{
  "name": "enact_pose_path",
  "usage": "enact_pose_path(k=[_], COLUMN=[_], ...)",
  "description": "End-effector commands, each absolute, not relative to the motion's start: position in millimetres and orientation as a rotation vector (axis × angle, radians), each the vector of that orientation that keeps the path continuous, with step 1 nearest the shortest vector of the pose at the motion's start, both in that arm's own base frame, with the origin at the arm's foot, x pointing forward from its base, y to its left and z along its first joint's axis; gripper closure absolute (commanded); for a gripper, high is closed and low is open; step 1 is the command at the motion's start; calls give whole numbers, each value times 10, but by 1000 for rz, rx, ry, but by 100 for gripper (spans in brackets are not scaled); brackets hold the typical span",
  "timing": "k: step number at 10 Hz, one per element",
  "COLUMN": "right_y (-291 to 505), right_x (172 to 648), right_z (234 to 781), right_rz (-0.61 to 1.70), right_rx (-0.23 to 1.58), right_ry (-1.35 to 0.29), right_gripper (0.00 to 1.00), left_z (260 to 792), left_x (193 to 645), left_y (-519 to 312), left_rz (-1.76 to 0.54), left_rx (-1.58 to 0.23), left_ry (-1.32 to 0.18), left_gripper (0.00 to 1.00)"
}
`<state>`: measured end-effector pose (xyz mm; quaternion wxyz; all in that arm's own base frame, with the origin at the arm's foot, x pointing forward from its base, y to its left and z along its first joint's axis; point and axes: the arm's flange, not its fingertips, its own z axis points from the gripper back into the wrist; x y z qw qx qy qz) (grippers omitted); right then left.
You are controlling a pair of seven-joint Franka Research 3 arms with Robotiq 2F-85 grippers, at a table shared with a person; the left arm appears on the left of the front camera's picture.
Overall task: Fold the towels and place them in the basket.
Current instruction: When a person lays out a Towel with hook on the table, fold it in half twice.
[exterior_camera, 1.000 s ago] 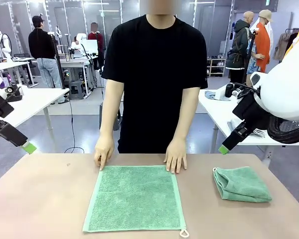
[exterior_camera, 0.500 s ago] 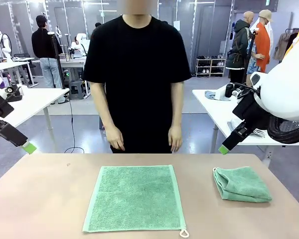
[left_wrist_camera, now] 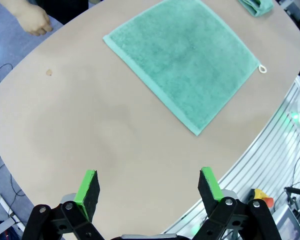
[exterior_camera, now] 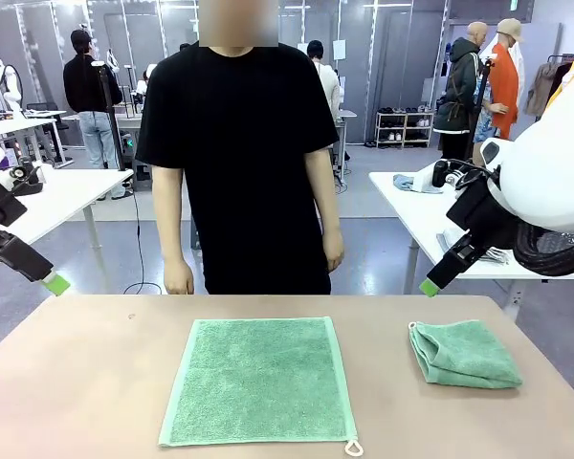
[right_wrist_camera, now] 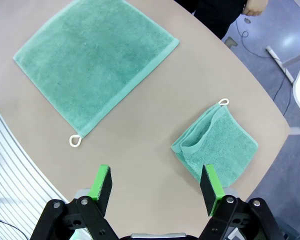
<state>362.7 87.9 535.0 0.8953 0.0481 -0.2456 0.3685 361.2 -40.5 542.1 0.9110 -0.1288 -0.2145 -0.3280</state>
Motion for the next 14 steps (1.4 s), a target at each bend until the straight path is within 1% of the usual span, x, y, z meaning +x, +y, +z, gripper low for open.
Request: enact_pose_path(k=[1,6,7,9,11,13,14], right_y=[898,878,951,1360,1754,2085,2231], right_x=[3662,3627,3513,3285,3270,3273,3273], right_z=[5368,5350,5441,5527,5437,5192,5042], right_rz=[756,764,862,1137,1288,1392,1436], right_rx=[95,100,59,-72,-160,-186,-188], right_ry=[-504,-509,-543,-528,-431,-350,-315], right_gripper=[11,11,11,11,11,11,11], left_z=[5420,5421,5469,5495,5402,5107,4972], left_x=[3613,3612,3503,3227,3086,2945,2936], left_y=[-385,-405,-463,-772,-1079,-1435,-1577], left_rz=[-678,-676,-777,-1051,-1266,-1481,-1498], left_rx=[-257,-266,-196,-78,-75,-43,-16], left_ry=[-440,-442,-432,-394,-361,-308,-301], left_gripper=[0,0,0,0,0,0,0])
